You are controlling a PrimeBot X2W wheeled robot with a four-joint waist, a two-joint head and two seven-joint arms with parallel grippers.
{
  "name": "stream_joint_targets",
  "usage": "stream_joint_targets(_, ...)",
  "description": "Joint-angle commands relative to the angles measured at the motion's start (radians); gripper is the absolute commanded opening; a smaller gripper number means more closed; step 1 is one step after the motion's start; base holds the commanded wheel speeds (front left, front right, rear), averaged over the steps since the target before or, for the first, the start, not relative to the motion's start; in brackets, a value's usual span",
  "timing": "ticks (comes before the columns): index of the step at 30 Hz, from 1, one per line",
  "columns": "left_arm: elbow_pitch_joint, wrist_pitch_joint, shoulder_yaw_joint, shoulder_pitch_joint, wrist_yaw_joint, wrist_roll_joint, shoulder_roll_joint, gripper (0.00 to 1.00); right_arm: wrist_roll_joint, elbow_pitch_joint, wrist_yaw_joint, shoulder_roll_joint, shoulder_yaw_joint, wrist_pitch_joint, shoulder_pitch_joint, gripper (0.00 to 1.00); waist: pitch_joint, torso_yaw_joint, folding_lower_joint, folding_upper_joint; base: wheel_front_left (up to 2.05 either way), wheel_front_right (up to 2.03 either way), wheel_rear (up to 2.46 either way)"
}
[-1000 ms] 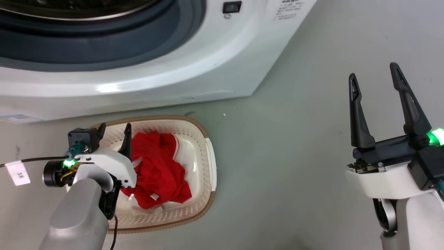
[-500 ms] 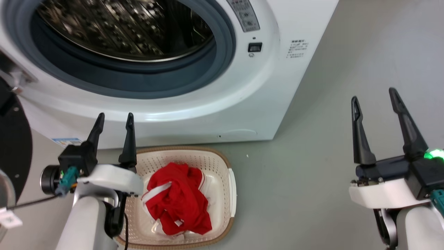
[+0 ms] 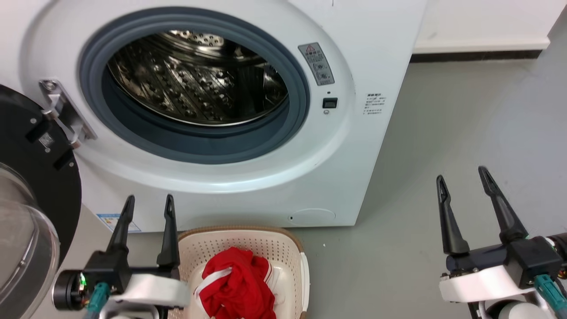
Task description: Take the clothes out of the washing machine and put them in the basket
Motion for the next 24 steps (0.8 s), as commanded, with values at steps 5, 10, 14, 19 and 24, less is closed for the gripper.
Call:
stream_joint_targets(5,-0.018,-0.003,-0.001,0.062,0.007,0.027,-0.014,1.00,0.012,0.004,-0.001,0.001,-0.002,-0.002,0.030,1.00,-0.048,-0.003,0.0003,0.0000,0.00,0.00,0.00)
stream_joint_targets(10,-0.026,-0.003,0.000,0.095,0.012,0.035,-0.022,1.00,0.016,0.000,-0.001,0.001,-0.008,-0.002,0.042,1.00,-0.066,-0.011,0.0003,0.0000,0.00,0.00,0.00)
stream_joint_targets(14,-0.028,-0.003,-0.003,0.108,0.017,0.048,-0.024,1.00,0.021,-0.001,-0.001,0.001,-0.011,-0.002,0.041,1.00,-0.068,-0.017,0.0003,0.0000,0.00,0.00,0.00)
stream_joint_targets(19,-0.028,-0.003,-0.011,0.107,0.025,0.069,-0.026,1.00,0.029,0.000,-0.001,0.001,-0.006,-0.002,0.038,1.00,-0.066,-0.024,0.0003,0.0000,0.00,0.00,0.00)
stream_joint_targets(24,-0.032,-0.003,-0.011,0.109,0.030,0.071,-0.028,1.00,0.029,0.002,-0.001,0.001,-0.007,-0.002,0.037,1.00,-0.065,-0.027,0.0003,0.0000,0.00,0.00,0.00)
